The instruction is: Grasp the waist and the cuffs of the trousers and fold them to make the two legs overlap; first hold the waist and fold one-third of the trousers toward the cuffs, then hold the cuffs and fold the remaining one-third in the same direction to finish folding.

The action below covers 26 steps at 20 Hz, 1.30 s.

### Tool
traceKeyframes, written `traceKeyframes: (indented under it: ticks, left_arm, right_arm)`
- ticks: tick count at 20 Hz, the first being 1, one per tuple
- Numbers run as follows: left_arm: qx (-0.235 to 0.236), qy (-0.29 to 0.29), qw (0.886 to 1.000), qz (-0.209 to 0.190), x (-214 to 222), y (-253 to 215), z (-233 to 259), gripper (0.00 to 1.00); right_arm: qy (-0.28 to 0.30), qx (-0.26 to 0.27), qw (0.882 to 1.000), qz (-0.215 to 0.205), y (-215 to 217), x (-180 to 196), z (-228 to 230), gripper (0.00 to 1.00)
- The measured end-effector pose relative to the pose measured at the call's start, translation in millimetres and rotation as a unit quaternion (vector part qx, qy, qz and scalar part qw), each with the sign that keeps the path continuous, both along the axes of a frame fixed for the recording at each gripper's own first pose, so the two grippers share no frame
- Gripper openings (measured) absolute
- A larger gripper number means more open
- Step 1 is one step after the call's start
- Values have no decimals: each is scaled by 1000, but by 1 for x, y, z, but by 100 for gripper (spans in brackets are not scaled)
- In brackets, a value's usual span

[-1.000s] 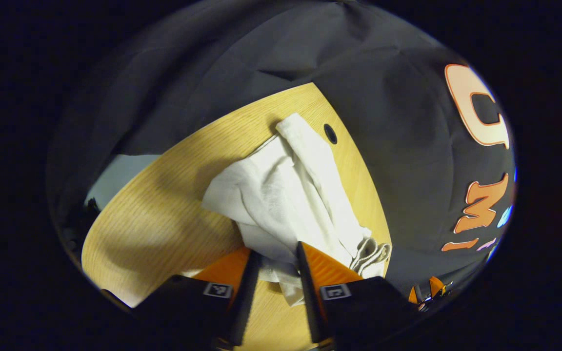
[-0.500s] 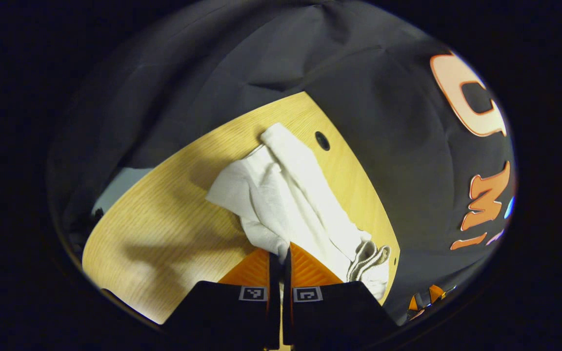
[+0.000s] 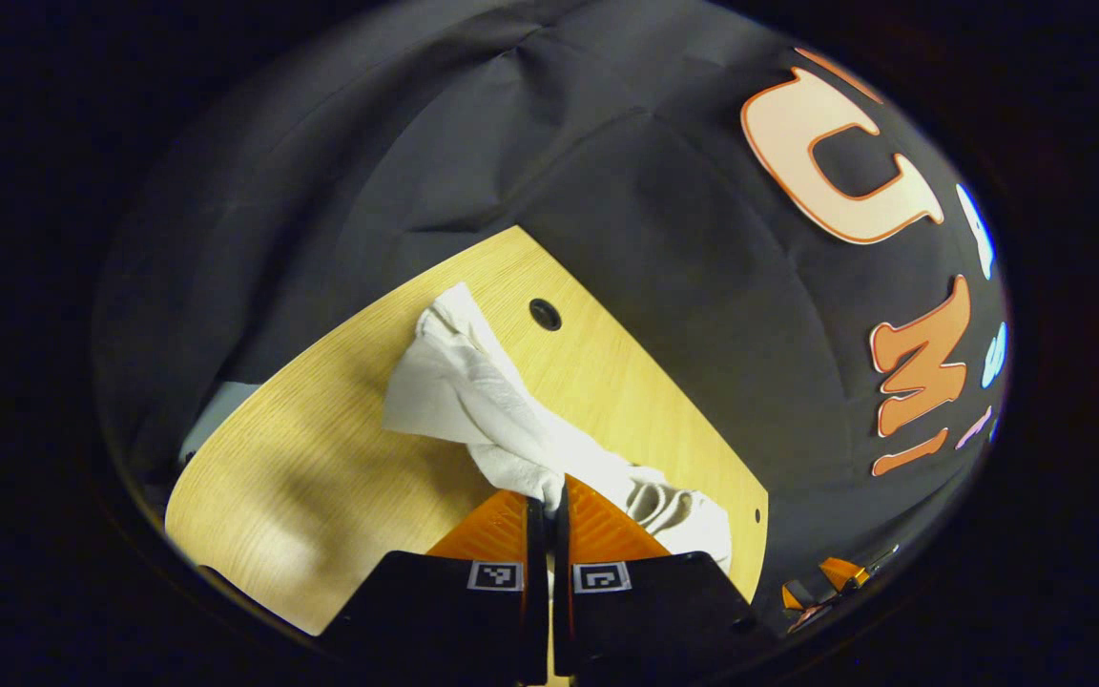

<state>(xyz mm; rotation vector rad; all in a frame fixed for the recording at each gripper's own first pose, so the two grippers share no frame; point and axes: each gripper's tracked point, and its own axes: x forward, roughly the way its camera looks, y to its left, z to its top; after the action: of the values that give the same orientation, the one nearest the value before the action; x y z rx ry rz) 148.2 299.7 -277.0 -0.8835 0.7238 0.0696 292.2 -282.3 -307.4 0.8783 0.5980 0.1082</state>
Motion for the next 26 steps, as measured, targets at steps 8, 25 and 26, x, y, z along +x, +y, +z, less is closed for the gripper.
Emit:
traceKeyframes:
  ticks: [8,25,26]
  left_arm:
    - [25,-55,998,-14,26,-52,69,6]
    - [64,-96,985,-128,81,-240,115,4]
    - [60,-94,984,-139,81,-253,111,5]
  right_arm:
    - [-10,-16,1000,10,-40,-4,2,96]
    - [-2,-47,999,-3,-128,-20,-21,97]
    - [-2,-49,999,-2,-132,-23,-22,97]
